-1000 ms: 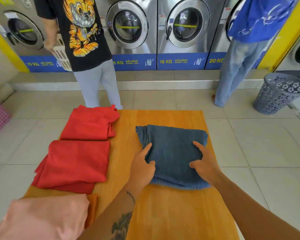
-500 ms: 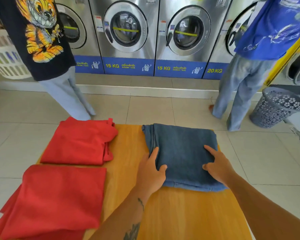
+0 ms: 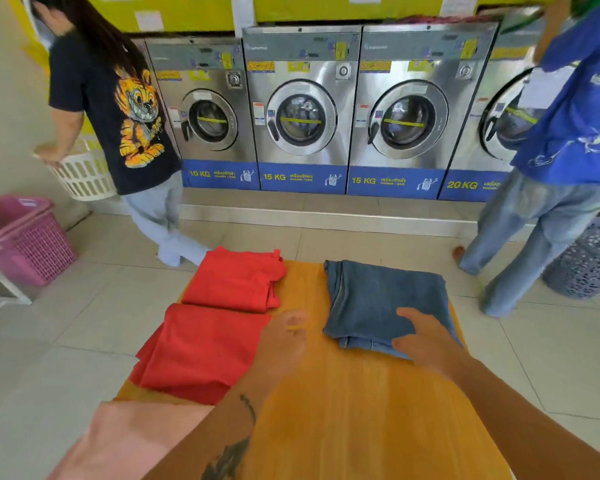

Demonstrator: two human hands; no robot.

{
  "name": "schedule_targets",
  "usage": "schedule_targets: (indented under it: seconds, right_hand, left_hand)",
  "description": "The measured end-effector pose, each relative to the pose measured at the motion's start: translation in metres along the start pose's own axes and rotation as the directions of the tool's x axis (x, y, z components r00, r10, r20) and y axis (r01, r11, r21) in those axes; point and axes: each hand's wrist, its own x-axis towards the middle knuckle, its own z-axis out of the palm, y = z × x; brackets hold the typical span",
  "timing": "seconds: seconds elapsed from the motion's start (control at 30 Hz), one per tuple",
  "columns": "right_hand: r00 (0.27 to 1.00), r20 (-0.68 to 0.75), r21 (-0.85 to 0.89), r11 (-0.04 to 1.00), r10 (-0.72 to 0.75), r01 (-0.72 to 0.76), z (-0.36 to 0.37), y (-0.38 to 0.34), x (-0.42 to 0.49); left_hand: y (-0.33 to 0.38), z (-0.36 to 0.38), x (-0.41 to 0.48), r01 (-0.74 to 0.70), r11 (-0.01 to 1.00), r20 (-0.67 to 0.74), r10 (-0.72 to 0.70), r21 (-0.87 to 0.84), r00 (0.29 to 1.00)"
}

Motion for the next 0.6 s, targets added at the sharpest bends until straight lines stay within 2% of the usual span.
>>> schedule_targets:
  seconds: [0.1, 0.2, 0.27, 0.37, 0.6]
  right_hand:
    - [0.994, 0.067, 0.06, 0.995, -0.085, 0.081, 0.018, -0.026, -0.03]
    - [0.985, 0.136, 0.093, 0.991, -0.104, 0.092, 0.039, -0.047, -0.052]
    - [0.984, 0.165, 0.113, 0.993, -0.063, 0.045, 0.052, -0.061, -0.061]
    - [0.975, 0.221, 0.252, 0.967, -0.019, -0.039, 0.078, -0.08, -0.067]
    - [0.963, 0.261, 0.338, 0.929, 0.062, -0.151, 0.152, -0.121, -0.049]
  left_hand:
    - [-0.006, -0.029, -0.031, -0.032, 0.998, -0.12, 0.027, -0.045, 0.992]
    - [-0.018, -0.06, -0.058, -0.019, 0.989, -0.174, -0.008, -0.15, 0.985]
    - [-0.027, -0.081, -0.068, -0.01, 0.981, -0.199, -0.029, -0.192, 0.979]
    - [-0.043, -0.114, -0.073, 0.003, 0.968, -0.232, -0.063, -0.251, 0.971]
    - [-0.095, -0.191, -0.032, 0.024, 0.977, -0.269, -0.082, -0.212, 0.959]
